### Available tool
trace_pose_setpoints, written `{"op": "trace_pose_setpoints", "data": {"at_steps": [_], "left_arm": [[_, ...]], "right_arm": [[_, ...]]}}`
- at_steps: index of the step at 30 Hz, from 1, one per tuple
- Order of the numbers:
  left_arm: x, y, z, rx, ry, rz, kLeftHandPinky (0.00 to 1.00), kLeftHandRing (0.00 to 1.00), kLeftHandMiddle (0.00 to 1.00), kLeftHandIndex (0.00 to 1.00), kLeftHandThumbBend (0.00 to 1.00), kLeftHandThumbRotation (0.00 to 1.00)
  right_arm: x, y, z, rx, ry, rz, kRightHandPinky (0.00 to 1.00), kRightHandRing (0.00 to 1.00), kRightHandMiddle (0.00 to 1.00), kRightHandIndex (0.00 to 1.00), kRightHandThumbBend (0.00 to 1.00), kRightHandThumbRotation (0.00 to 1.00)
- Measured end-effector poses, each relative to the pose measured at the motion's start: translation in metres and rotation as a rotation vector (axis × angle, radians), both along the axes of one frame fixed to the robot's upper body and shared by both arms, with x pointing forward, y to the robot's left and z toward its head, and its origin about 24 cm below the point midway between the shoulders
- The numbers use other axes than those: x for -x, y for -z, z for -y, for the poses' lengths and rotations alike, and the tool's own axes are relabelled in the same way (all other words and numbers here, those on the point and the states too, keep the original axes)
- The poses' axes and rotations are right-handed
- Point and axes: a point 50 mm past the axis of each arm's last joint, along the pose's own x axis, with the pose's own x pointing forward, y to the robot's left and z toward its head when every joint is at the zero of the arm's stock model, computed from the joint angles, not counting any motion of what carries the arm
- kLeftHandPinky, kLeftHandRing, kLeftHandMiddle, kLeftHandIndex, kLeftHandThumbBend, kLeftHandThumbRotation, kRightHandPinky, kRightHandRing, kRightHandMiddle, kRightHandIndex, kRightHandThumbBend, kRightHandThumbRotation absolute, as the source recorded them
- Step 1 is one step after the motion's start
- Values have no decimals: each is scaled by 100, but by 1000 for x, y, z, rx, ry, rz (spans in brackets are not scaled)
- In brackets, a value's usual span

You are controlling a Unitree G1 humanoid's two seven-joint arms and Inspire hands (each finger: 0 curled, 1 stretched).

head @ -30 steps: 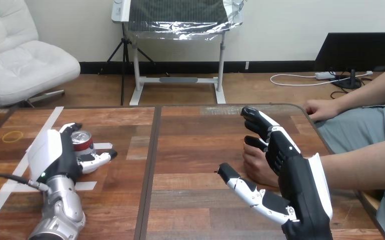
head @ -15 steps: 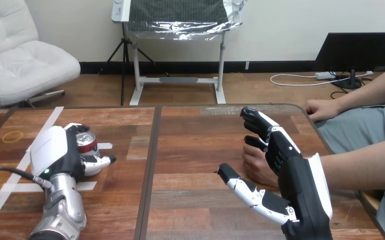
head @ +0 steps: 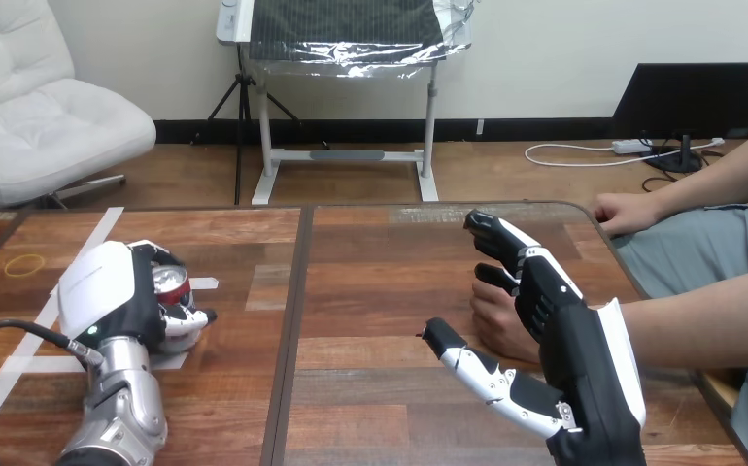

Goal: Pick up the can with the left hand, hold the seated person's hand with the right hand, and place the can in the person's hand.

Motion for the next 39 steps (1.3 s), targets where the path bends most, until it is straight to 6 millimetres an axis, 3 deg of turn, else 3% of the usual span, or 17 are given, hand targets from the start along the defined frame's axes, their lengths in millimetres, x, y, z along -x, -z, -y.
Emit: {"op": "trace_pose_setpoints", "data": {"at_steps": [8,39], "left_arm": [[1,-1,-2,-29,10,8,29,35,43,50,77,0],[5,2,2,35,62,47,32,39,46,49,73,0]], "right_arm": [[1,0,1,0,1,-3,83,88,86,82,62,15],[1,1,0,-2,-8,-7,79,86,85,82,60,16]]}}
